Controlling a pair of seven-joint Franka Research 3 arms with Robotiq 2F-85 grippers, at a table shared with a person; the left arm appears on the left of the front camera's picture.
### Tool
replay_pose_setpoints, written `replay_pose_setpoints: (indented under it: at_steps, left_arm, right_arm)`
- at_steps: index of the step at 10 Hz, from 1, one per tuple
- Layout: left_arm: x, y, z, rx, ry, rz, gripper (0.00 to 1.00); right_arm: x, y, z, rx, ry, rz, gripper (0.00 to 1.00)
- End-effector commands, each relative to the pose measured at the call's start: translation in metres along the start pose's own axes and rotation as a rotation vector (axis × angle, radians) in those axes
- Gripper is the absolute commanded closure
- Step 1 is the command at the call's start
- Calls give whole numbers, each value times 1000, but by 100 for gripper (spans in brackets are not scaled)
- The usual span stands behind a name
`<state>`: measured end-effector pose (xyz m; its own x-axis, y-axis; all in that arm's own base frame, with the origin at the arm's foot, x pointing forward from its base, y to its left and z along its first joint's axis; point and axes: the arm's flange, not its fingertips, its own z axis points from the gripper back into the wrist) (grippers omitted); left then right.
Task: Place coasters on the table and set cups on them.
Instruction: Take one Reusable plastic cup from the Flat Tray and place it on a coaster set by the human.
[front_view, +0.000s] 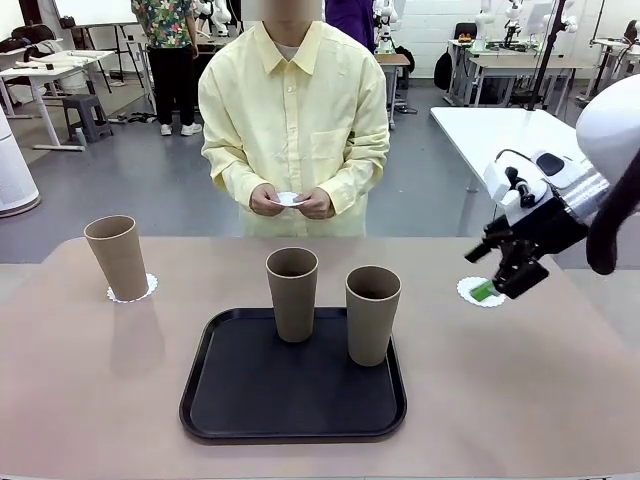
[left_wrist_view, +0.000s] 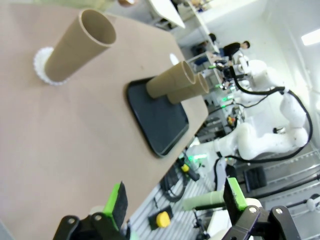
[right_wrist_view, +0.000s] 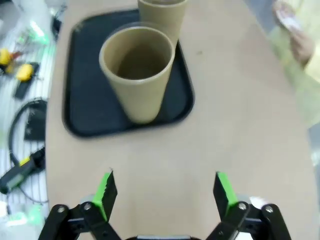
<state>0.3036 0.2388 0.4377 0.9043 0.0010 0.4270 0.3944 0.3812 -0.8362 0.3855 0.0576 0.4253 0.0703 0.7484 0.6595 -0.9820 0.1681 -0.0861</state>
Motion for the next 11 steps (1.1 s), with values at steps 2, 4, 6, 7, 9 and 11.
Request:
replay_pose_setpoints:
  at_steps: [2, 4, 6, 7, 9, 11]
  left_arm:
    - [0, -2, 1, -7, -6, -2, 0]
    - [0, -2, 1, -7, -6, -2, 0]
    - [0, -2, 1, -7, -6, -2, 0]
    - [0, -2, 1, -7, -6, -2, 0]
    - [0, -2, 1, -7, -6, -2, 0]
    - [0, -2, 1, -7, -6, -2, 0]
  right_arm:
    - [-50, 2, -41, 127, -432, 1, 0]
    - [-65, 7, -46, 219, -542, -44, 0]
    - [-68, 14, -49, 201, -538, -34, 0]
    - [-67, 15, -50, 198, -537, -27, 0]
    - [-71, 13, -51, 216, -573, -63, 0]
    - [-71, 13, -51, 216, -573, -63, 0]
